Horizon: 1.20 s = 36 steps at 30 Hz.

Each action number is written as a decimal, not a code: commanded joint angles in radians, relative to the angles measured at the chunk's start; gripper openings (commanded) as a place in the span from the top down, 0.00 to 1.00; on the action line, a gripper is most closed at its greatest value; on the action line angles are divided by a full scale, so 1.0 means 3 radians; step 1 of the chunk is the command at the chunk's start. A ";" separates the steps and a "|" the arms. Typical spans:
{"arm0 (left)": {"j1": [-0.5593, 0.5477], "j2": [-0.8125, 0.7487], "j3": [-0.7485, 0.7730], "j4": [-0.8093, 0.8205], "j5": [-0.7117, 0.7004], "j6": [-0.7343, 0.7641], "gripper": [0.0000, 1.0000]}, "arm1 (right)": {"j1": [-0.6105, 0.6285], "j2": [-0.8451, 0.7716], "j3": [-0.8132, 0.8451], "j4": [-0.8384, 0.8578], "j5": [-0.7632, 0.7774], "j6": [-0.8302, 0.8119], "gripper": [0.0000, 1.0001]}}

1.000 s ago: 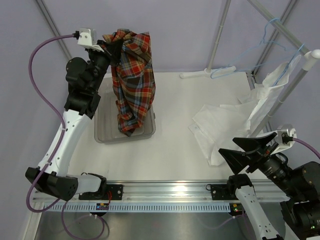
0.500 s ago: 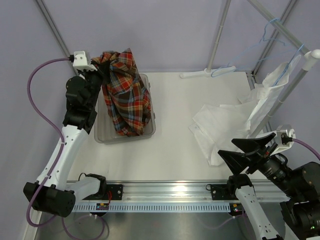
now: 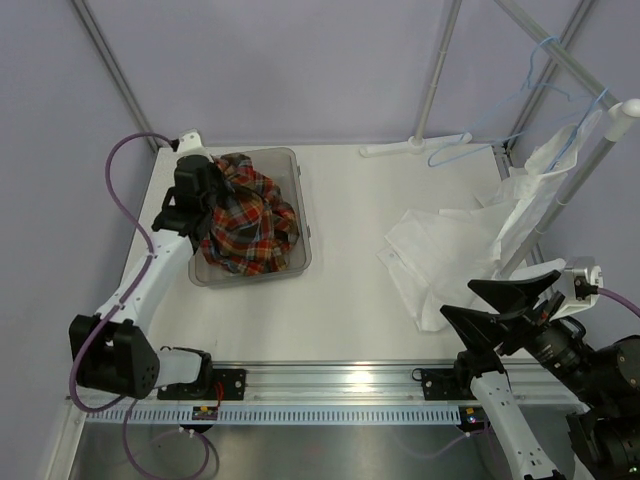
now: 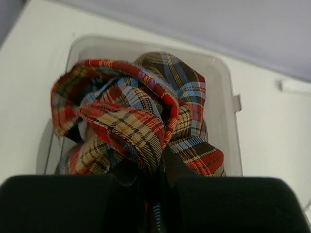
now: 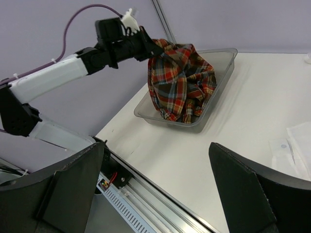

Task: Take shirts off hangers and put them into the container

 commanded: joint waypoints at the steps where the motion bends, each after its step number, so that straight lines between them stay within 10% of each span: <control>1: 0.0013 0.0330 0.0091 -0.0290 0.0089 -0.0275 1.00 | 0.0018 0.0022 0.0124 0.0018 -0.0024 0.0004 0.01; 8: 0.0007 0.1241 0.0511 -0.0833 0.0523 -0.0510 1.00 | 0.0018 0.0033 0.0283 -0.0074 0.0028 -0.0006 0.01; 12: 0.0007 0.1226 0.0388 -0.0654 0.0687 -0.0582 0.68 | 0.0018 0.0038 0.0339 -0.0125 0.0048 -0.0011 0.01; 23: -0.0187 0.0174 0.0679 -0.0980 0.0601 -0.0363 0.24 | 0.0018 0.0028 0.0487 -0.0233 0.0278 -0.0001 0.01; 30: -0.0514 -0.0369 0.0762 -0.0432 0.1585 -0.0275 0.21 | 0.0023 0.0002 0.0651 -0.0768 0.2115 0.0188 0.01; 36: -0.1718 -0.0120 0.0898 0.0124 0.2022 0.0113 0.15 | 0.0018 -0.0013 0.0426 -0.0964 0.3135 0.0469 0.00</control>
